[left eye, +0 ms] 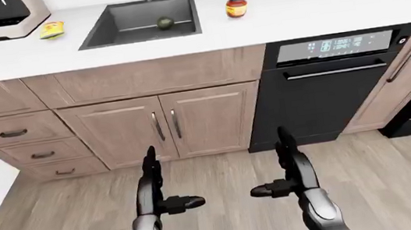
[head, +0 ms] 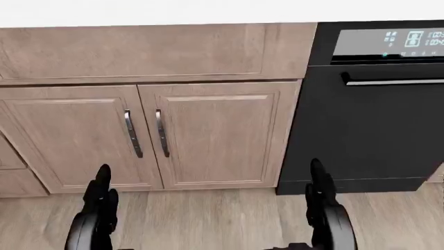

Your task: Turn the sink spout to the right.

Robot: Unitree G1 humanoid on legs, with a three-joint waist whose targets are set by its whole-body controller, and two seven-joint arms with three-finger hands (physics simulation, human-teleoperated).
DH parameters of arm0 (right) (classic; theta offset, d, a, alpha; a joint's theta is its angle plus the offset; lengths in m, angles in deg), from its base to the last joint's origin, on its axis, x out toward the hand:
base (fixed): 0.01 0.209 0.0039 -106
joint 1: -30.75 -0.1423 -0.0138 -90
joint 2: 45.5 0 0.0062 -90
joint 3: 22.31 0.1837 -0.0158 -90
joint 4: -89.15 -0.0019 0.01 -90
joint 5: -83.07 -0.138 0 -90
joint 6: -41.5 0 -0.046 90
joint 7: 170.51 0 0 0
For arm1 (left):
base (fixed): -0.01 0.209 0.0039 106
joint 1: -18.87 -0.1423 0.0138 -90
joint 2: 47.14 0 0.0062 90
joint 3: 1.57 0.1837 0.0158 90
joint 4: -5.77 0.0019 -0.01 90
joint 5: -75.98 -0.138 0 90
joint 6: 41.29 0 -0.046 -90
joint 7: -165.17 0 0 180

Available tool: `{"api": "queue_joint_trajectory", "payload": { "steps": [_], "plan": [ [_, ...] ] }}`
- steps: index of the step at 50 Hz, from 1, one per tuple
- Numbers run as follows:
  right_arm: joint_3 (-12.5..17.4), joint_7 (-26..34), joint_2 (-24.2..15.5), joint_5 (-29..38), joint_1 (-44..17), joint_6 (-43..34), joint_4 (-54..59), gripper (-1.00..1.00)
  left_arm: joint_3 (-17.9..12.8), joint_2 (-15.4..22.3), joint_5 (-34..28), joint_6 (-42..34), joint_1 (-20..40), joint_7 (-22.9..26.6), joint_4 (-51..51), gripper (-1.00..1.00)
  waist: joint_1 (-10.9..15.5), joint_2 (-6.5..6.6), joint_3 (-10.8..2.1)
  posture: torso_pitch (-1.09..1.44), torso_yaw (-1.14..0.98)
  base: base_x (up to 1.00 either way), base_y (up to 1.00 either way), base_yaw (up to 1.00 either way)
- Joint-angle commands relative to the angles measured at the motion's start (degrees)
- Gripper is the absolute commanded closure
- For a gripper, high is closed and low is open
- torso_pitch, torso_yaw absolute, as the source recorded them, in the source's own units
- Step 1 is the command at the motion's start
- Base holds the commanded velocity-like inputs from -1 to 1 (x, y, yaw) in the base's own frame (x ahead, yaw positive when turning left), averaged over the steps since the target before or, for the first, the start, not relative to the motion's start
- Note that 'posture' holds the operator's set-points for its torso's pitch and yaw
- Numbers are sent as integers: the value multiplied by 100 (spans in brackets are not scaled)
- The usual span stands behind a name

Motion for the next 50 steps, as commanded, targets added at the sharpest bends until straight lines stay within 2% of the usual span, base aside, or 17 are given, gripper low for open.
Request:
{"api": "queue_joint_trajectory", "payload": {
  "steps": [1, 3, 4, 5, 7, 8, 24, 25, 28, 30, 32, 37, 41, 42, 43, 44, 50],
  "plan": [
    [-21, -162, 1, 123, -42, 142, -749, -100, -108, 46, 58, 255, 136, -61, -635, -100, -12, -45, -5, 0, 0, 0, 0, 0],
    [-121, -184, 19, 251, 23, 83, -896, -100, -120, 20, 191, 76, 54, -28, -847, -100, 47, -8, -360, 0, 0, 0, 0, 0],
    [-136, -185, 24, 278, 40, 86, -919, -100, -111, 16, 189, 63, 32, -34, -886, -100, 52, -7, -297, 0, 0, 0, 0, 0],
    [-132, -204, 27, 299, 57, 63, -956, -100, -113, 6, 200, 50, 10, -54, -930, -100, 36, -44, -101, 0, 0, 0, 0, 0],
    [-147, -211, 33, 332, 106, 19, -1072, -100, -101, 10, 181, 41, -10, -62, -951, -100, 41, -39, -395, 0, 0, 0, 0, 0],
    [-175, -218, 33, 386, 133, 25, -1120, -100, -102, 9, 184, 31, -17, -64, -966, -100, 47, -37, -424, 0, 0, 0, 0, 0],
    [-247, -289, 55, 621, 160, 44, -1127, -100, -120, 18, 178, -4, -56, -84, -1068, -100, 46, -6, -507, 0, 0, 0, 0, 0],
    [-273, -306, 65, 655, 155, 21, -1140, -100, -112, 23, 147, 37, -27, -82, -983, -100, 39, 31, -597, 0, 0, 0, 13, 0],
    [-277, -298, 64, 652, 149, 29, -1118, -100, -124, 31, 123, 51, -15, -91, -963, -100, 1, -76, -418, 0, 0, 0, 35, 0],
    [-281, -302, 63, 664, 152, 20, -1123, -100, -129, 31, 116, 39, -34, -89, -1011, -100, -19, -321, -359, 0, 0, 0, 100, 0],
    [-296, -303, 65, 681, 159, 18, -1130, -100, -137, 32, 109, 52, -18, -93, -979, -100, -44, -355, -363, 0, 0, 0, 100, 0],
    [-316, -308, 61, 736, 172, 30, -1146, -100, -124, 28, 74, 70, -26, -100, -980, -100, -72, -184, -237, 0, 0, 0, 100, 0],
    [-307, -276, 76, 675, 203, 38, -1211, -100, -125, 28, 58, 83, -35, -101, -988, -100, -56, 145, -259, 0, 0, 0, 100, 0],
    [-318, -276, 76, 681, 209, 32, -1227, -100, -123, 28, 53, 85, -37, -100, -992, -100, -49, 267, -262, 0, 0, 0, 28, 0],
    [-320, -281, 76, 688, 208, 30, -1229, -100, -121, 28, 50, 87, -39, -99, -994, -100, -33, 951, -447, 0, 0, 0, 1, 0],
    [-321, -261, 78, 657, 205, 49, -1216, -100, -120, 27, 46, 89, -41, -98, -996, -100, 53, 752, -239, 0, 0, 0, 0, 0],
    [-300, -221, 76, 570, 144, 107, -1077, -100, -130, 31, 35, 100, -47, -96, -1002, -100, 20, 443, -376, 0, 0, 0, 0, 0]
  ]
}}
